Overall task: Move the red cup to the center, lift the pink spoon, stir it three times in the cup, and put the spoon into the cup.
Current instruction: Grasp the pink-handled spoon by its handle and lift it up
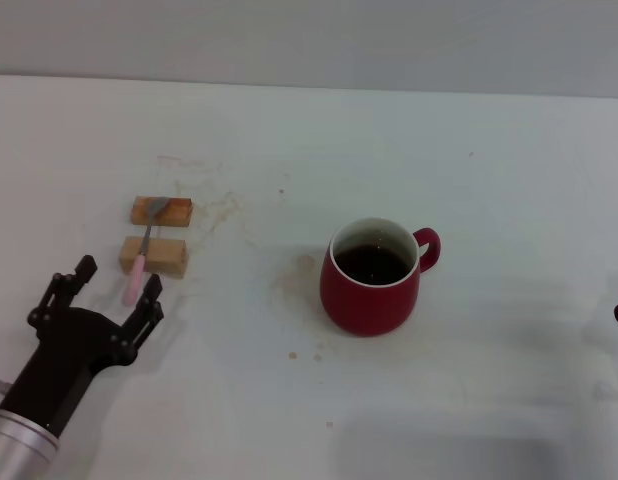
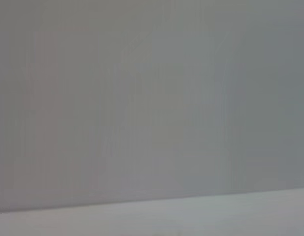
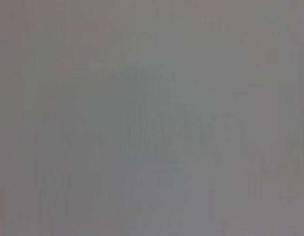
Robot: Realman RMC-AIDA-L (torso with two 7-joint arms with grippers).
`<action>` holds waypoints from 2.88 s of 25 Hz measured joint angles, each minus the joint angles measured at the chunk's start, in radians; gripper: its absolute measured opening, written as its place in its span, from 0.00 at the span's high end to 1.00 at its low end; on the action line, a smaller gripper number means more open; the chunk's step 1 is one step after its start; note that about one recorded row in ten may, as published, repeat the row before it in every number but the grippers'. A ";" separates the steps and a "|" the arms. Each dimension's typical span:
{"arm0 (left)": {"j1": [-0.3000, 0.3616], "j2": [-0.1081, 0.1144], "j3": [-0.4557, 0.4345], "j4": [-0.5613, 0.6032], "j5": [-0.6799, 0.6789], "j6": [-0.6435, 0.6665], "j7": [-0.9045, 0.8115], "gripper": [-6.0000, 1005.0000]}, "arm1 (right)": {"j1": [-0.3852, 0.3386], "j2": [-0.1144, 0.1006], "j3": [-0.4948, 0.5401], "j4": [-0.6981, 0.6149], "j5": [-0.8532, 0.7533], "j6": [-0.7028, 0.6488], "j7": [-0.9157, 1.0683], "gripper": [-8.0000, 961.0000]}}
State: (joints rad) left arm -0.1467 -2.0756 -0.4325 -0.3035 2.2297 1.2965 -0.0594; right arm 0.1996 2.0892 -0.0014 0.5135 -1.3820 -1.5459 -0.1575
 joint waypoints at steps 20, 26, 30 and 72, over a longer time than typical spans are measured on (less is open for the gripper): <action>-0.007 0.000 -0.003 -0.031 -0.004 -0.101 0.012 0.20 | 0.001 -0.001 -0.006 -0.009 0.000 0.000 -0.001 0.99; -0.009 0.000 -0.004 -0.032 -0.006 -0.114 0.022 0.20 | 0.000 -0.001 -0.010 -0.009 -0.002 -0.002 -0.001 0.99; -0.011 -0.001 -0.005 -0.032 -0.006 -0.126 0.025 0.20 | -0.006 0.000 -0.010 -0.006 -0.006 -0.008 -0.001 0.99; -0.031 -0.001 -0.014 -0.034 -0.017 -0.152 0.038 0.40 | -0.014 0.000 -0.012 -0.001 -0.011 -0.011 -0.001 0.99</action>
State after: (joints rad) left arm -0.1773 -2.0770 -0.4466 -0.3375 2.2123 1.1440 -0.0214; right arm 0.1856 2.0892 -0.0138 0.5123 -1.3930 -1.5572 -0.1580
